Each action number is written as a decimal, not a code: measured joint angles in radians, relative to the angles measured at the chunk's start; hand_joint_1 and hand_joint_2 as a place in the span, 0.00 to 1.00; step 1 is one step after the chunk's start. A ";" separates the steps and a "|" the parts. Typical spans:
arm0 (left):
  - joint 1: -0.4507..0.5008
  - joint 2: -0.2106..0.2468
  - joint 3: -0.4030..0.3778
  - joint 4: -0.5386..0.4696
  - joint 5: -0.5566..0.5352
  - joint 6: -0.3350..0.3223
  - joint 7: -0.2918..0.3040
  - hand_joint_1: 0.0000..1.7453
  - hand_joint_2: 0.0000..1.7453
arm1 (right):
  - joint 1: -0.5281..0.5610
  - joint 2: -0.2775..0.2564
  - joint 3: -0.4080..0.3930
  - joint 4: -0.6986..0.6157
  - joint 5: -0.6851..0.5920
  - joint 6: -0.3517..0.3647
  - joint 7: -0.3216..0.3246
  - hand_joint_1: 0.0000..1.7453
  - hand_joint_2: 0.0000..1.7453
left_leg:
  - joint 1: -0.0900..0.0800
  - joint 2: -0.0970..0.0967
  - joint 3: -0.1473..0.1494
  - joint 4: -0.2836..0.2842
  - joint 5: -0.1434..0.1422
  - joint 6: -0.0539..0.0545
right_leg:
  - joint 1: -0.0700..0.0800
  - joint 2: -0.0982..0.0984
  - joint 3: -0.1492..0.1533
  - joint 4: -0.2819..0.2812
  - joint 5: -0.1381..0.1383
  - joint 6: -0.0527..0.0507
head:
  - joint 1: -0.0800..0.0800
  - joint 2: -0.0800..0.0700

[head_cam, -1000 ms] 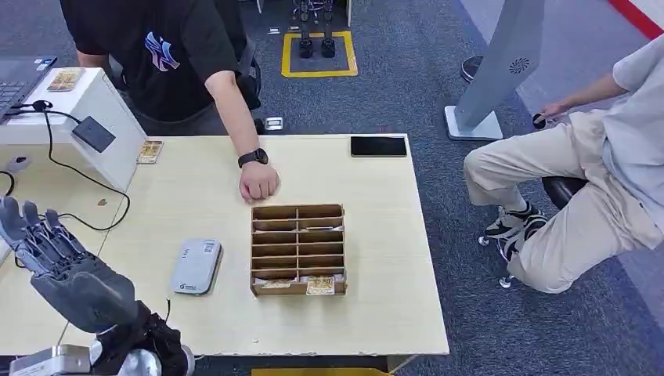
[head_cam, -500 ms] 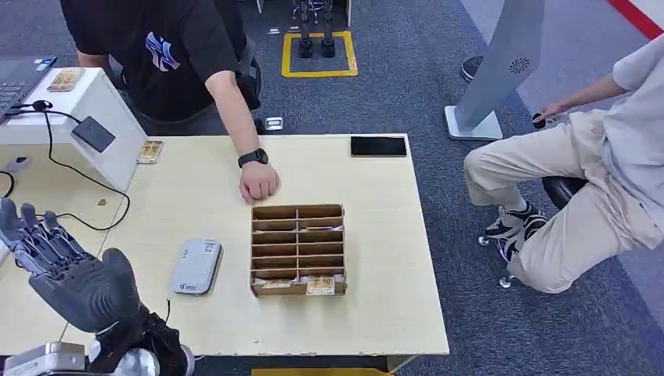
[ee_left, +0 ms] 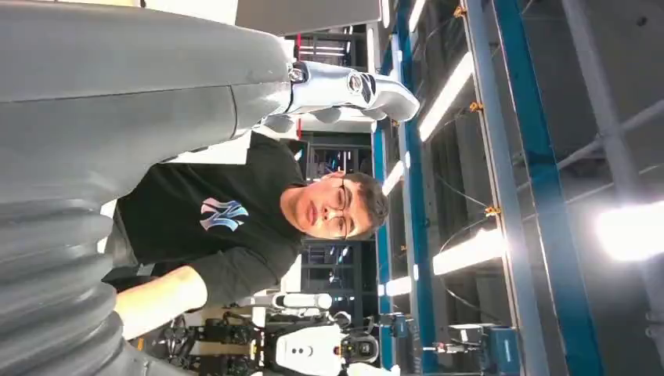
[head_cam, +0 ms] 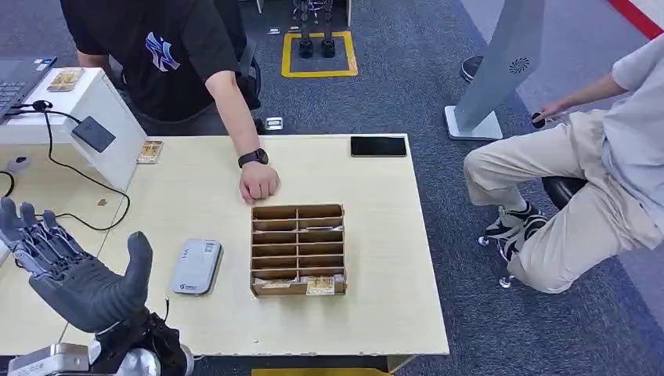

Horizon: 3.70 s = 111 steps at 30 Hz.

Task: Pass the card to the sensor for recognition and then transmit it.

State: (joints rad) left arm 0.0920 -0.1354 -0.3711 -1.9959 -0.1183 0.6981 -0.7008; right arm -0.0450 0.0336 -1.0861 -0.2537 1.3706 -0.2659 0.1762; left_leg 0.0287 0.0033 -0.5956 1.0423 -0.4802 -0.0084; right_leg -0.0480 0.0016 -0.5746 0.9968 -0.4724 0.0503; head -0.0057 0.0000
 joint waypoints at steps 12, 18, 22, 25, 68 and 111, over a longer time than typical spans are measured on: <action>0.000 0.000 0.000 0.000 -0.007 0.000 0.000 0.00 1.00 | 0.000 0.000 0.000 -0.003 0.012 -0.002 -0.003 0.00 0.00 | 0.000 0.000 0.000 0.000 0.000 0.000 | 0.000 0.000 0.000 0.000 0.000 0.000 | 0.000 0.000; 0.000 0.000 0.000 0.000 0.002 0.000 0.000 0.00 1.00 | 0.000 0.000 0.000 -0.004 0.015 -0.007 -0.003 0.00 0.00 | 0.000 0.000 0.000 0.000 0.000 0.000 | 0.000 0.000 0.000 0.000 0.000 0.000 | 0.000 0.000; 0.000 0.000 0.000 0.000 0.003 0.000 0.000 0.00 1.00 | 0.000 0.000 0.000 -0.004 0.014 -0.011 -0.002 0.00 1.00 | 0.000 0.000 0.000 0.000 0.000 0.000 | 0.000 0.000 0.000 0.000 0.000 0.000 | 0.000 0.000; 0.001 0.000 0.000 0.000 0.006 0.000 0.000 0.00 0.00 | 0.000 0.000 -0.001 -0.005 0.015 -0.011 -0.002 0.00 1.00 | 0.000 0.000 0.000 0.000 0.000 0.000 | 0.000 0.000 0.000 0.000 0.000 0.000 | 0.000 0.000; 0.011 0.002 0.001 0.003 0.013 0.000 0.000 0.00 0.00 | 0.001 0.003 -0.004 -0.006 0.034 0.007 0.004 0.00 0.00 | 0.000 0.000 0.000 0.000 0.000 0.000 | 0.000 0.000 0.000 0.000 0.000 0.000 | 0.000 0.000; 0.009 0.043 -0.010 0.069 0.205 -0.149 0.003 0.00 1.00 | 0.006 0.006 0.047 -0.003 -0.029 -0.002 0.009 0.00 0.00 | 0.000 0.000 0.000 0.000 0.000 0.000 | 0.000 0.000 0.000 0.000 0.000 0.000 | 0.000 0.000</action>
State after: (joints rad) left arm 0.1008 -0.0923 -0.3815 -1.9268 0.0871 0.5490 -0.6973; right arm -0.0390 0.0397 -1.0395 -0.2567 1.3417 -0.2674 0.1850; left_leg 0.0288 0.0036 -0.5952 1.0423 -0.4802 -0.0084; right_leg -0.0479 0.0018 -0.5748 0.9967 -0.4725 0.0503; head -0.0061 0.0000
